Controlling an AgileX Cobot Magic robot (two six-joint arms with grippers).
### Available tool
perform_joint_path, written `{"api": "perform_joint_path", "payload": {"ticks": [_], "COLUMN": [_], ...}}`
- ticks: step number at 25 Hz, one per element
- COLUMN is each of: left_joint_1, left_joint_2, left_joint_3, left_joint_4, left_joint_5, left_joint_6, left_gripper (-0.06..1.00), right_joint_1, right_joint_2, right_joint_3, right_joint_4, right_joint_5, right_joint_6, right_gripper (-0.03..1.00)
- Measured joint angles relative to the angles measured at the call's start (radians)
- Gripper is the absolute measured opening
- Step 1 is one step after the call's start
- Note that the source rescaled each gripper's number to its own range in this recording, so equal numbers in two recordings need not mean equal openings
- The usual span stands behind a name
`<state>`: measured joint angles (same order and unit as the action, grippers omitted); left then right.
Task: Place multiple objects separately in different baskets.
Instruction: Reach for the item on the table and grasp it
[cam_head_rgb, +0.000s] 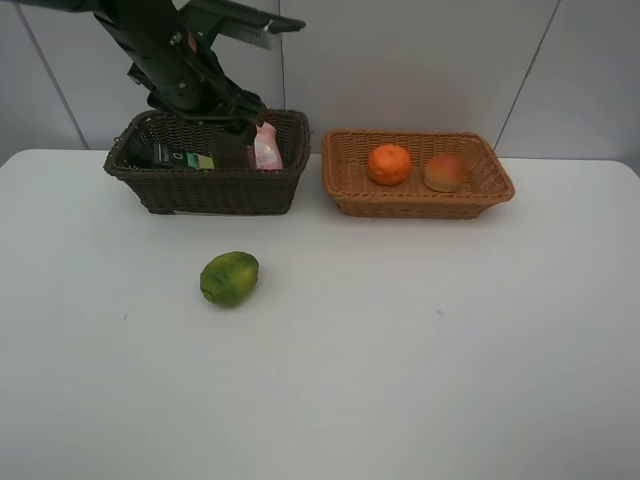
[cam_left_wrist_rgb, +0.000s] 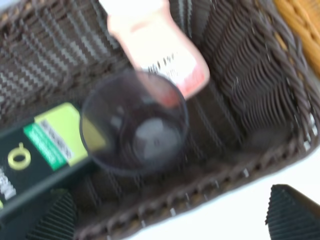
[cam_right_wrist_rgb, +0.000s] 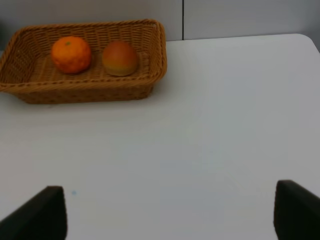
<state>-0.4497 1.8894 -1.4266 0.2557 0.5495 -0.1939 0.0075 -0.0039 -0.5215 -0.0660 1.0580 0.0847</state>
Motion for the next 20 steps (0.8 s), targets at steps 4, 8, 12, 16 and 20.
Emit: {"api": "perform_joint_path", "payload": {"ticks": [4, 8, 12, 16, 20], "left_joint_1": [-0.032, -0.069, -0.093, -0.100, -0.100], "left_joint_2": [-0.021, -0.021, -0.021, -0.022, -0.024], "left_joint_3": [0.000, 0.002, 0.002, 0.013, 0.095], "left_joint_4": [-0.025, -0.071, -0.103, -0.108, -0.098], "left_joint_5": [0.099, 0.193, 0.221, 0.214, 0.165], "left_joint_6": [0.000, -0.001, -0.064, -0.177, -0.330], "left_gripper": [1.00, 1.00, 1.00, 1.00, 1.00], "right_joint_1": [0.000, 0.000, 0.000, 0.000, 0.000], "right_joint_2": [0.000, 0.000, 0.000, 0.000, 0.000], "right_joint_3": [0.000, 0.000, 0.000, 0.000, 0.000], "right_joint_4": [0.000, 0.000, 0.000, 0.000, 0.000], "right_joint_5": [0.000, 0.000, 0.000, 0.000, 0.000], "right_joint_6": [0.000, 0.000, 0.000, 0.000, 0.000], "right_gripper": [0.83, 0.83, 0.83, 0.83, 0.83]}}
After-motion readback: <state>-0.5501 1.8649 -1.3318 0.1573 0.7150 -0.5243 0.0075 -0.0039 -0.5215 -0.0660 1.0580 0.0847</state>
